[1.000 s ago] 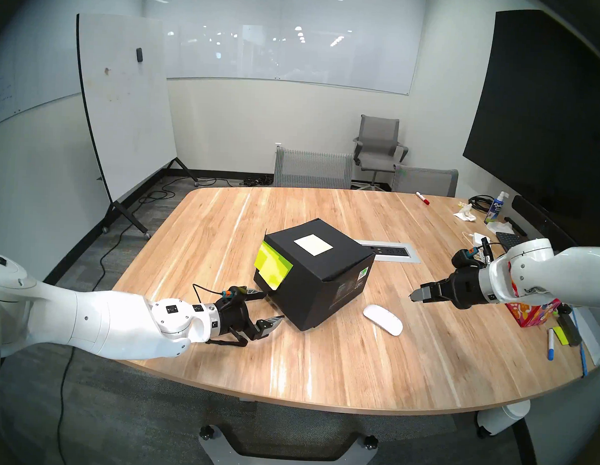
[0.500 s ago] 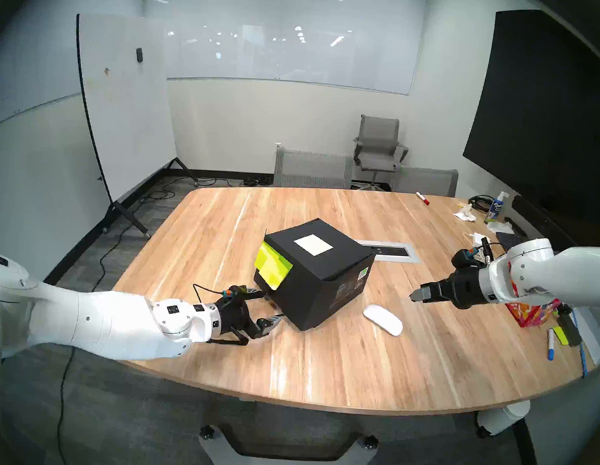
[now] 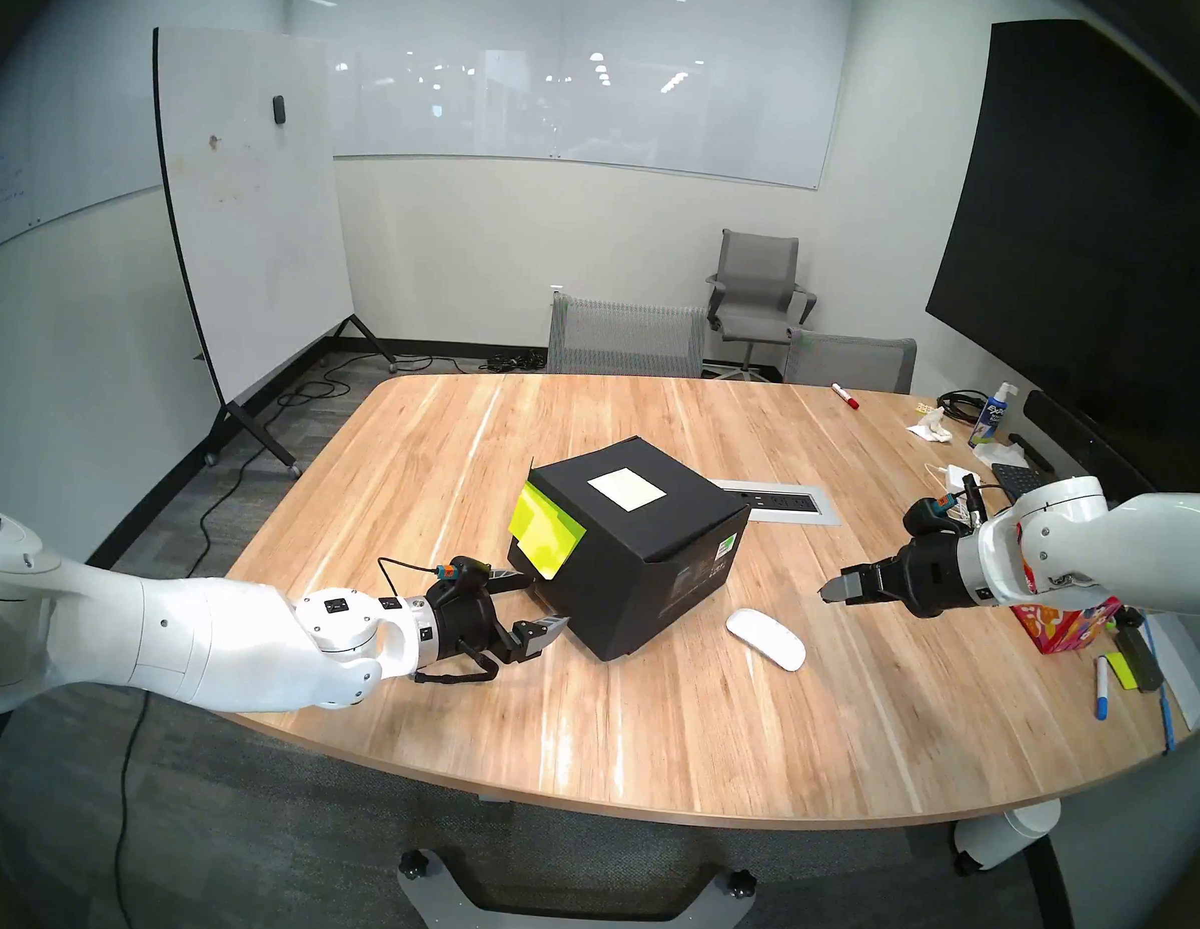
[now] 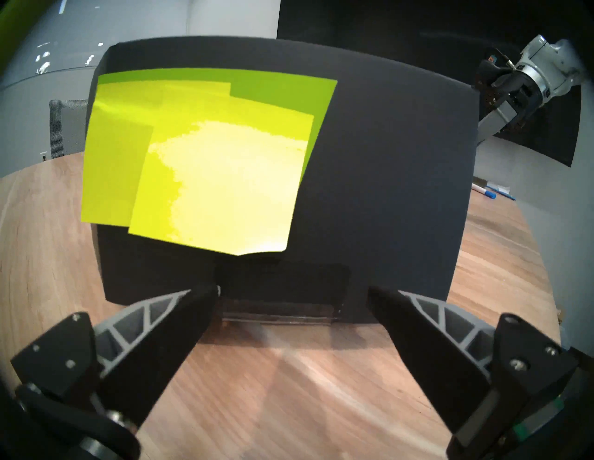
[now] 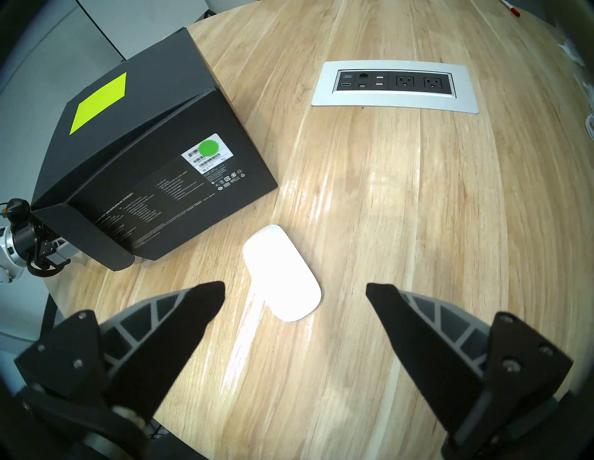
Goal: Open the box and place the mouse inside
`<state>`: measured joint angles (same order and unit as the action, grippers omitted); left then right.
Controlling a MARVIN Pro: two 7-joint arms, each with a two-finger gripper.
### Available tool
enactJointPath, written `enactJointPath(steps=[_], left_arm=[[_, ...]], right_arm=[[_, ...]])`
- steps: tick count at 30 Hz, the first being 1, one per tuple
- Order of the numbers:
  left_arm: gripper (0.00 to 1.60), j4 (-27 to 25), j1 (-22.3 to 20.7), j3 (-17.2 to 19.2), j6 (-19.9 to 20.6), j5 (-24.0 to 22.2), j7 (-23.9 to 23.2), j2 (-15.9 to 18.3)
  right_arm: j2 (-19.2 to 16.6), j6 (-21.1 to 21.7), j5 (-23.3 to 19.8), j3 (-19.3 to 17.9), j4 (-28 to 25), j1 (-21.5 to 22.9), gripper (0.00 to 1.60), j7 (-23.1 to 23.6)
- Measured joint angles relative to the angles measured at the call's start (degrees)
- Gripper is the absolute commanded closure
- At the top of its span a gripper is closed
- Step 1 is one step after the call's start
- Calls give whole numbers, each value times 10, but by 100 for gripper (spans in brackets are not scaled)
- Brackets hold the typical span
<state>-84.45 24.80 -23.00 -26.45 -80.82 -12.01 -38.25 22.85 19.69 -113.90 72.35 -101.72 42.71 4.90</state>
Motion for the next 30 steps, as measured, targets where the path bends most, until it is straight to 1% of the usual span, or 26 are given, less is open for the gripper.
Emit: enactJointPath(steps=[4,9,14,17,19,23,30], left_arm=[[0,-13,-3,6,-1,-21,-29,17],[0,-19,-6,7,3,-32,-44,28],[0,-22,-13,4,30,-33,-53,38],[0,-22,-18,1,46,-25,-53,40],[0,-22,-21,-2,54,-14,-51,41],[0,-18,-23,-4,60,9,-30,37],[0,-2,-19,-4,44,35,11,20]], right_arm=[[0,0,0,0,0,0,0,0],[0,0,0,0,0,0,0,0],[0,0,0,0,0,0,0,0],[0,0,0,0,0,0,0,0],[0,0,0,0,0,0,0,0],[0,0,0,0,0,0,0,0],[0,0,0,0,0,0,0,0]])
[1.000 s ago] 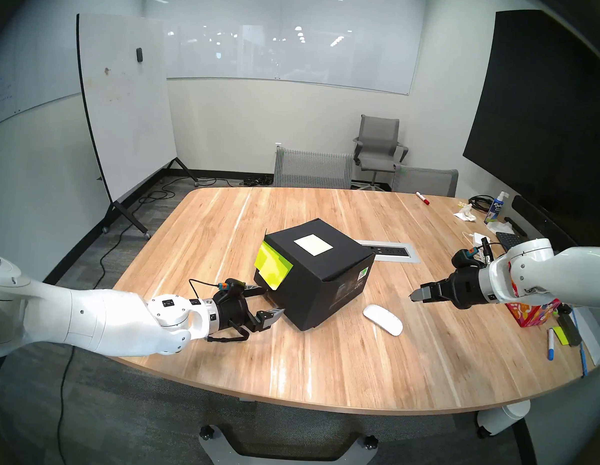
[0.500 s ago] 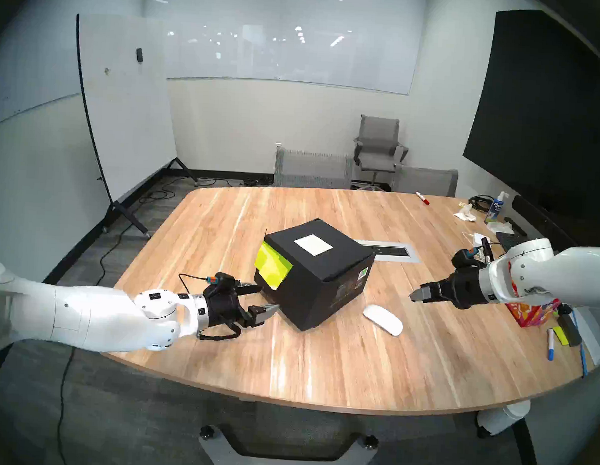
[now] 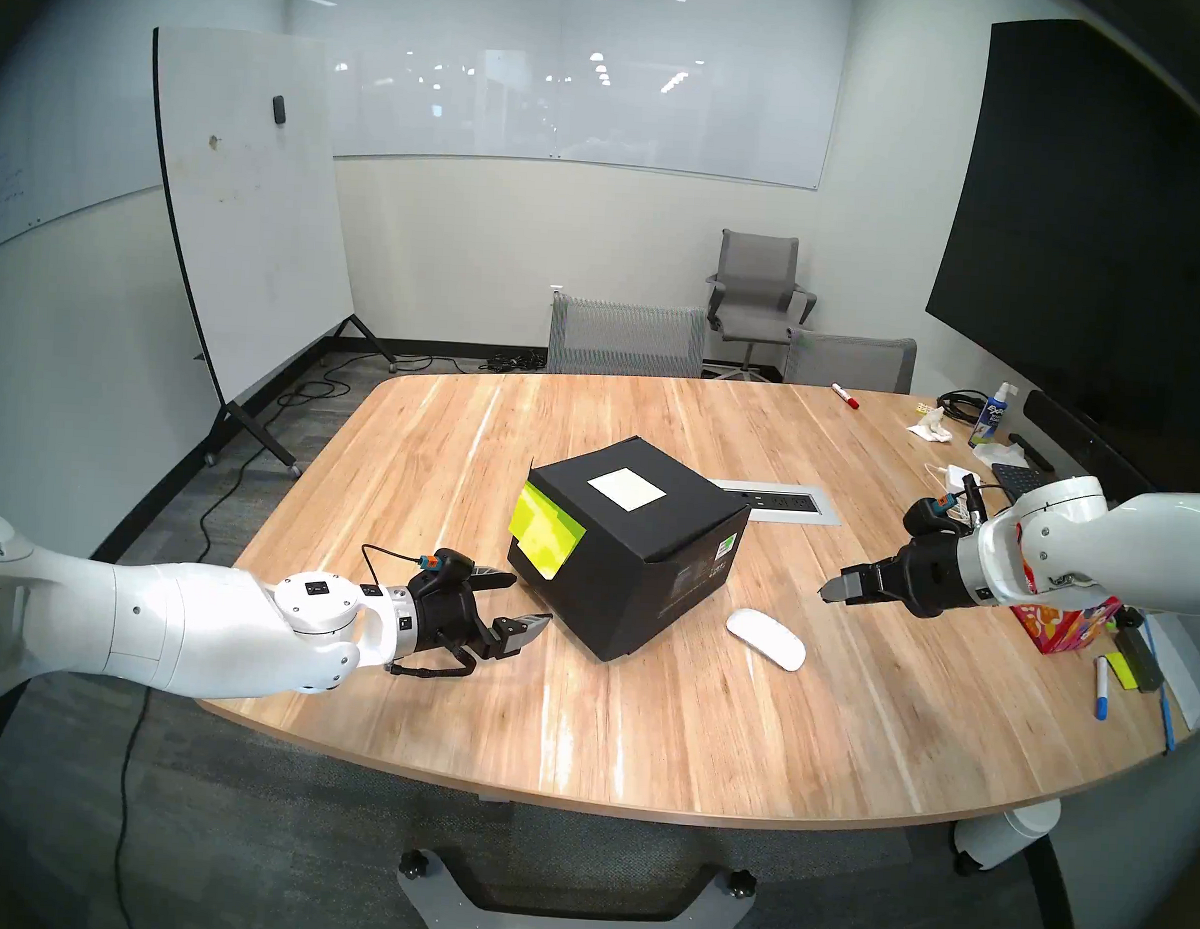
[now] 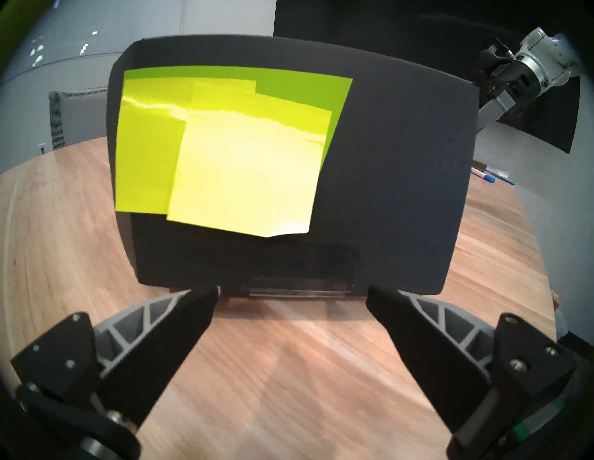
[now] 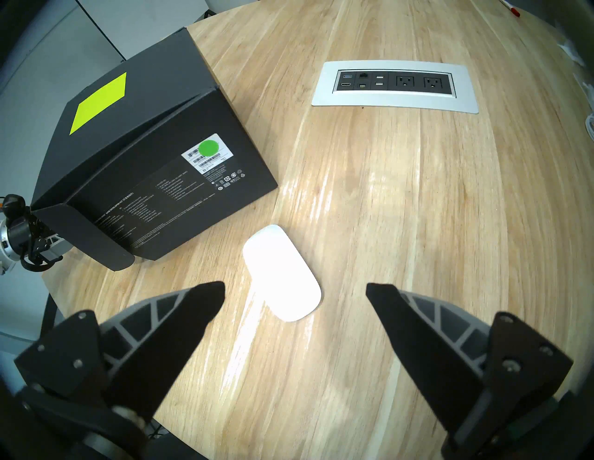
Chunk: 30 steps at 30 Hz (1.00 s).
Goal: Open the box and place the mouse inside
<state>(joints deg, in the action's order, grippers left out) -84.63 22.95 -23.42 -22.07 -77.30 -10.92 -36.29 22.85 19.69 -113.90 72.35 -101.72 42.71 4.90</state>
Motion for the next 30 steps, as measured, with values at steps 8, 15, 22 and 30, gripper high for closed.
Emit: enactJointPath(steps=[8,15,22,30], left_arm=[[0,-6,1,-5,19,18,43,-18],[0,-1,-6,-14,73,22,36,-17],[0,20,-8,-16,83,25,23,-8],[0,31,-2,-13,74,22,46,-21]], right_arm=[[0,0,0,0,0,0,0,0],[0,0,0,0,0,0,0,0],[0,0,0,0,0,0,0,0],[0,0,0,0,0,0,0,0]])
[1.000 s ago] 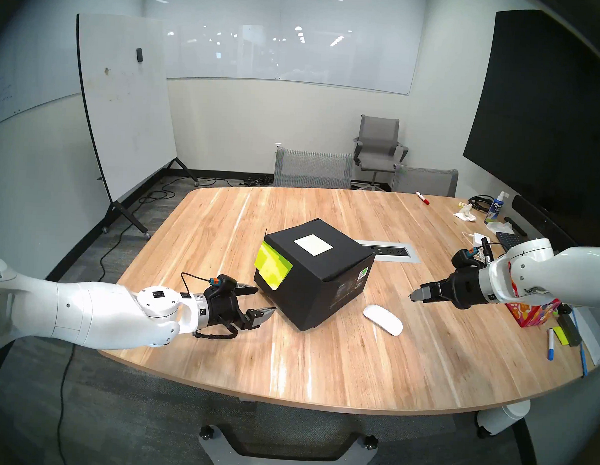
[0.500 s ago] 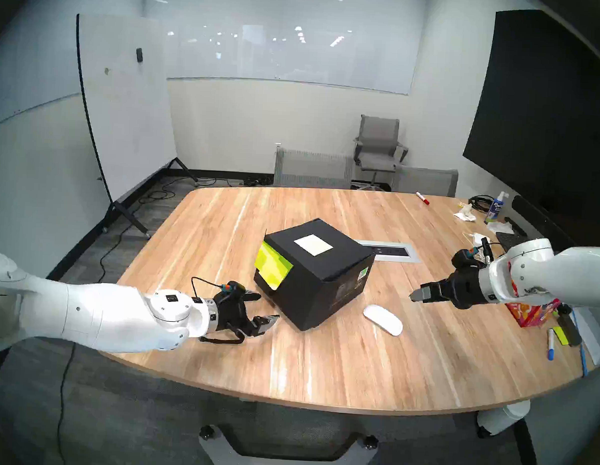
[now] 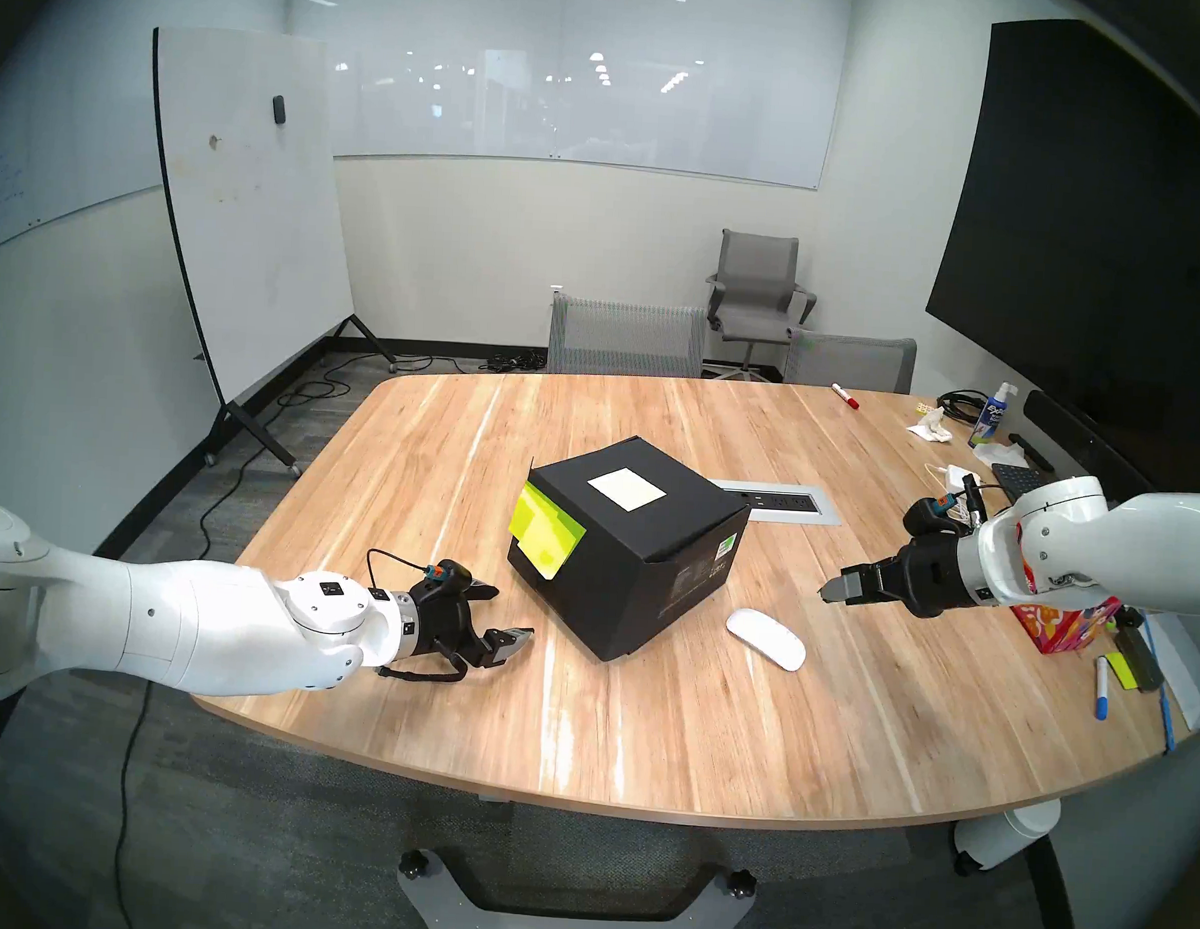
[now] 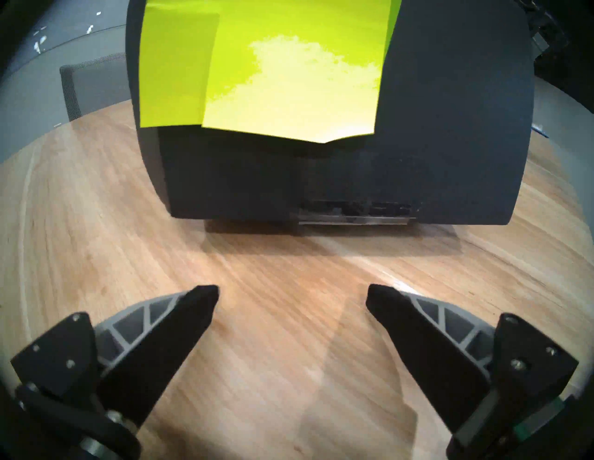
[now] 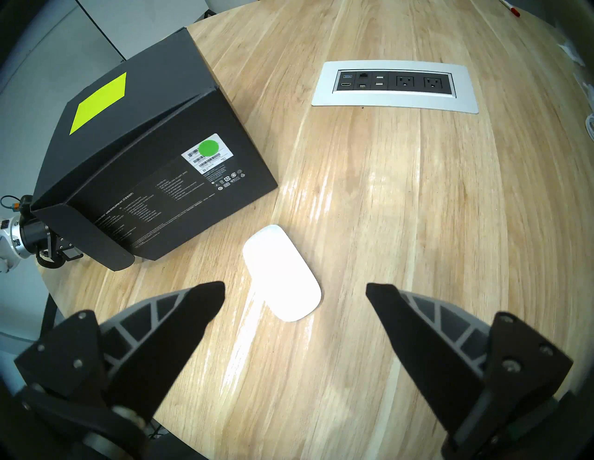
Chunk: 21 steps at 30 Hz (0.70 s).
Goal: Open the box and place the mouse inside
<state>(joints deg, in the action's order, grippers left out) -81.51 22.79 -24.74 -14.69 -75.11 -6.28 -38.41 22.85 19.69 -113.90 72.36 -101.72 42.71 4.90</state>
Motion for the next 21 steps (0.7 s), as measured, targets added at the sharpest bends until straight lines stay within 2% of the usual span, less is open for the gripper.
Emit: enactJointPath(steps=[13,21], left_arm=[[0,-10,11,1,-9,-4,41,-25],[0,-13,14,1,-12,-11,49,-32]], right_arm=[[0,0,0,0,0,0,0,0],[0,0,0,0,0,0,0,0]])
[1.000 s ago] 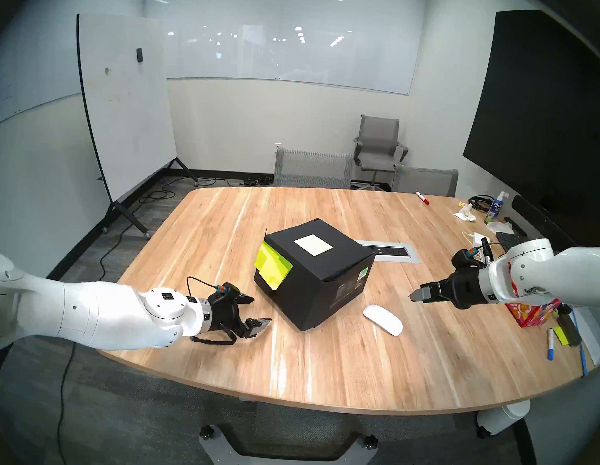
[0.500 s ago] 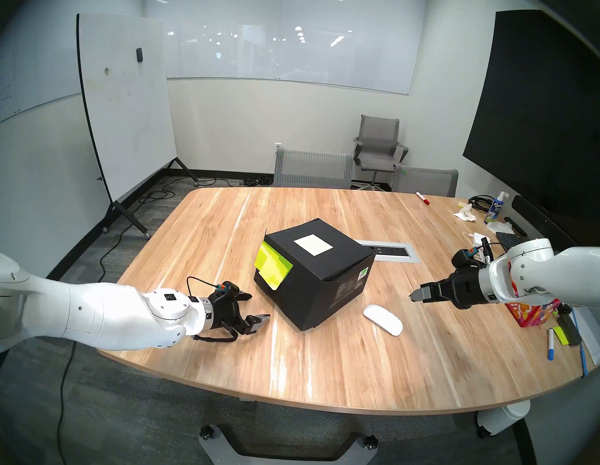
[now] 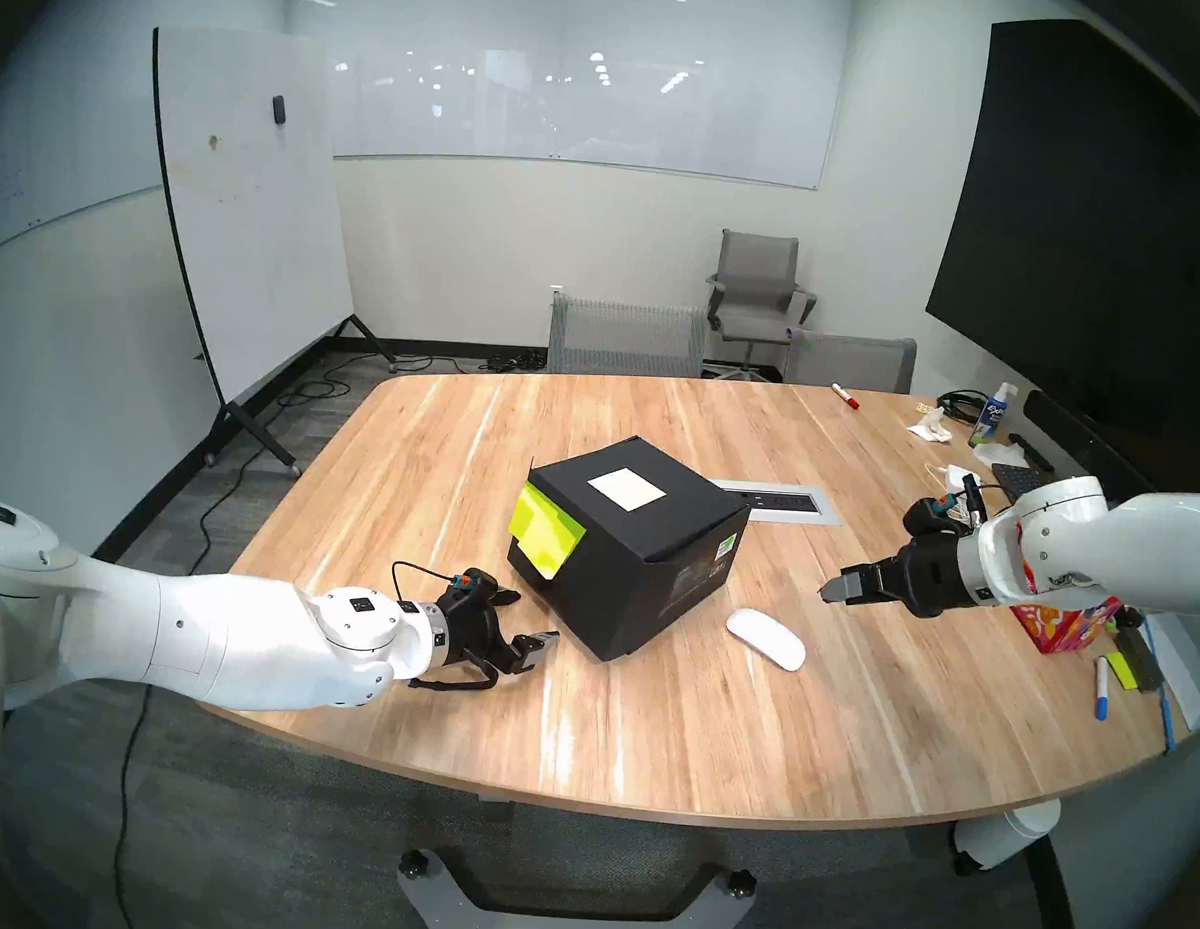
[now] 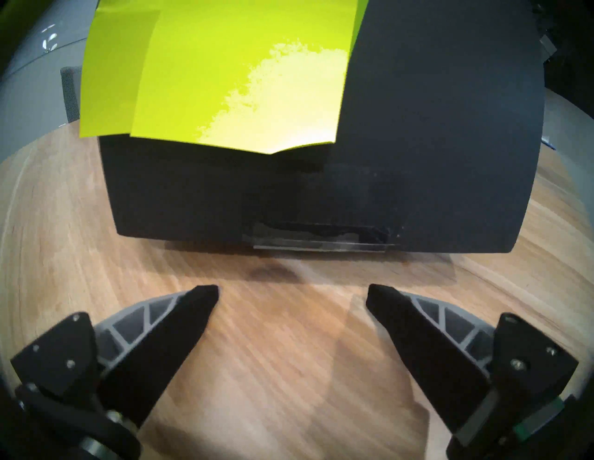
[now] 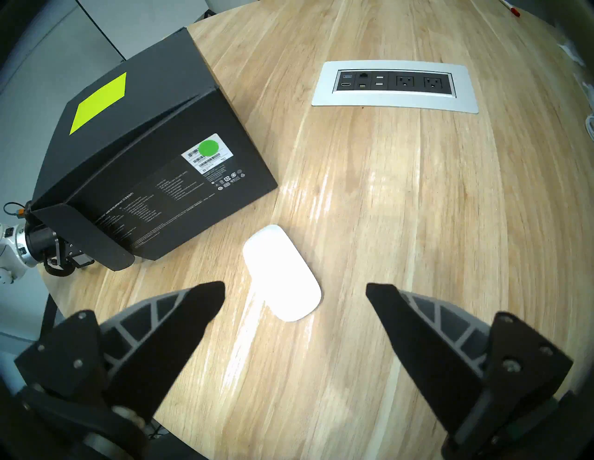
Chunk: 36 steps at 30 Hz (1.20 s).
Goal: Open the box and place the mouse inside
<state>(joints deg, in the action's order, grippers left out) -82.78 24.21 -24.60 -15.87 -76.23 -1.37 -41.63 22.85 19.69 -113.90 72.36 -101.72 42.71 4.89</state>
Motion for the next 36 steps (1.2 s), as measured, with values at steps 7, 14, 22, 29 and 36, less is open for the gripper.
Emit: enactJointPath(steps=[7,14,22,29,36], left_arm=[[0,8,7,4,-13,-17,-19,-3],[0,35,27,11,-44,-38,-49,-6],[0,59,44,23,-68,-63,-79,-12],[0,66,52,30,-75,-83,-102,-13],[0,51,52,32,-77,-95,-123,-1]], right_arm=[[0,0,0,0,0,0,0,0],[0,0,0,0,0,0,0,0],[0,0,0,0,0,0,0,0],[0,0,0,0,0,0,0,0],[0,0,0,0,0,0,0,0]])
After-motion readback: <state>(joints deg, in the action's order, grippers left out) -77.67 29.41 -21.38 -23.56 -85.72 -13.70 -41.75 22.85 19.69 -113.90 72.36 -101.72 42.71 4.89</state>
